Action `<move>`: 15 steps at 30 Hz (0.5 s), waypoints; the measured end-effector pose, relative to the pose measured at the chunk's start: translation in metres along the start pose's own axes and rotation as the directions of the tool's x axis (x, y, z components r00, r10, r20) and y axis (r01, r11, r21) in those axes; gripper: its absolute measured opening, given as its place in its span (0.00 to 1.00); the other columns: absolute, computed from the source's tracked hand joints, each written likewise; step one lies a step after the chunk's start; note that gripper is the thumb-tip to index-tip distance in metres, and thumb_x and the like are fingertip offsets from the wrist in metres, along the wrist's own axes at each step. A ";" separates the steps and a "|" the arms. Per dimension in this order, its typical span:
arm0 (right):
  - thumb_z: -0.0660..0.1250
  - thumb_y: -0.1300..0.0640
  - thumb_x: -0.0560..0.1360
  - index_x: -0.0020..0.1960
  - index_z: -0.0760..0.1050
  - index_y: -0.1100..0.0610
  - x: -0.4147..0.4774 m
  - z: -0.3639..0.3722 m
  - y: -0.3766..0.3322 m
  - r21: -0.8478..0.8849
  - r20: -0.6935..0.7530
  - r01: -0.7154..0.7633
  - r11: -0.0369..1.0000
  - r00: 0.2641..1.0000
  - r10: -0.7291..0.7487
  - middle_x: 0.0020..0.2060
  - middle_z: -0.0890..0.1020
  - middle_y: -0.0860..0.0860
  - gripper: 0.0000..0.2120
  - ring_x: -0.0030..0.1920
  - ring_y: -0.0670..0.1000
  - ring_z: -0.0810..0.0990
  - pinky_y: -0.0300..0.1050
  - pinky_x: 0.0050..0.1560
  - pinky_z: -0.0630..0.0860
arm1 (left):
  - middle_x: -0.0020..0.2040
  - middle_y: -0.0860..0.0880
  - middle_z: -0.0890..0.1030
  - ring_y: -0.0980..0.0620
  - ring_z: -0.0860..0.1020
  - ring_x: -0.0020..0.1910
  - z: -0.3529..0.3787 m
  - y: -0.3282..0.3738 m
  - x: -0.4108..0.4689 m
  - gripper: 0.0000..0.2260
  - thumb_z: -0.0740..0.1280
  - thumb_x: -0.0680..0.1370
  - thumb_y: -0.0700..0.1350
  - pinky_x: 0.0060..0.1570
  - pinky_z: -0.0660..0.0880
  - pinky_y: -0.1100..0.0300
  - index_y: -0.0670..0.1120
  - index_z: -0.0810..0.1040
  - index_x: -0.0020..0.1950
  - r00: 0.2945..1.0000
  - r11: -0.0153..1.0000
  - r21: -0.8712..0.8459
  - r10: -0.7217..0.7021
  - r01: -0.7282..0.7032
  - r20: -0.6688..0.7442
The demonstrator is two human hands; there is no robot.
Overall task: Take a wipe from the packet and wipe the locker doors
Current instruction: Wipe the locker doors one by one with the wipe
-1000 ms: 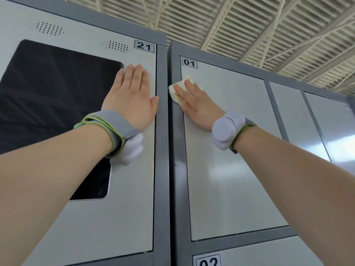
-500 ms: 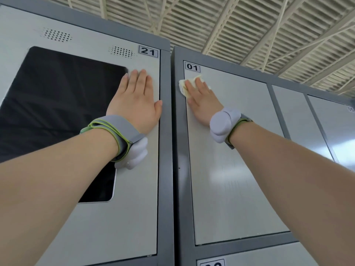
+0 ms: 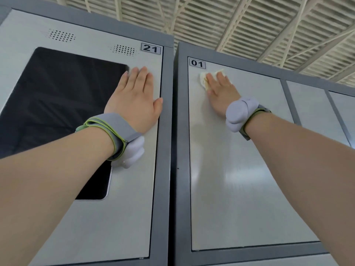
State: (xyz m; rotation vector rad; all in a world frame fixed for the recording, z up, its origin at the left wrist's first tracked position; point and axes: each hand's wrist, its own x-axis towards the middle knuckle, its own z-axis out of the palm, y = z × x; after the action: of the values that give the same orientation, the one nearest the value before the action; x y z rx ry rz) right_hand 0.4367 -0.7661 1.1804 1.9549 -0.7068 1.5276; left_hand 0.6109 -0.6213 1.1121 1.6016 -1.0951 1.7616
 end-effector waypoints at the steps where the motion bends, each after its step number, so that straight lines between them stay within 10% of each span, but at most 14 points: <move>1: 0.47 0.56 0.82 0.75 0.54 0.56 0.000 0.001 0.000 -0.003 0.000 -0.011 1.000 1.000 0.011 0.72 0.56 0.59 0.21 0.72 0.59 0.56 0.51 0.71 0.54 | 0.77 0.40 0.50 0.43 0.47 0.76 0.000 0.000 0.000 0.28 0.44 0.81 0.52 0.74 0.42 0.51 0.36 0.48 0.76 1.000 1.000 -0.007 0.001 -0.001 -0.010; 15: 0.46 0.53 0.83 0.77 0.46 0.51 -0.056 -0.002 -0.001 0.014 0.112 0.201 0.979 0.973 -0.202 0.77 0.45 0.53 0.23 0.77 0.55 0.44 0.45 0.73 0.42 | 0.76 0.39 0.58 0.41 0.54 0.75 -0.005 -0.001 -0.002 0.29 0.49 0.77 0.50 0.74 0.47 0.51 0.35 0.59 0.74 0.997 0.990 -0.141 0.014 -0.025 -0.079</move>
State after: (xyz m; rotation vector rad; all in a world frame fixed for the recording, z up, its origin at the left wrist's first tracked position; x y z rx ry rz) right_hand 0.4237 -0.7600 1.1266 2.0591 -0.5336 1.3052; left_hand 0.6091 -0.6169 1.1108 1.4311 -1.1746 1.7029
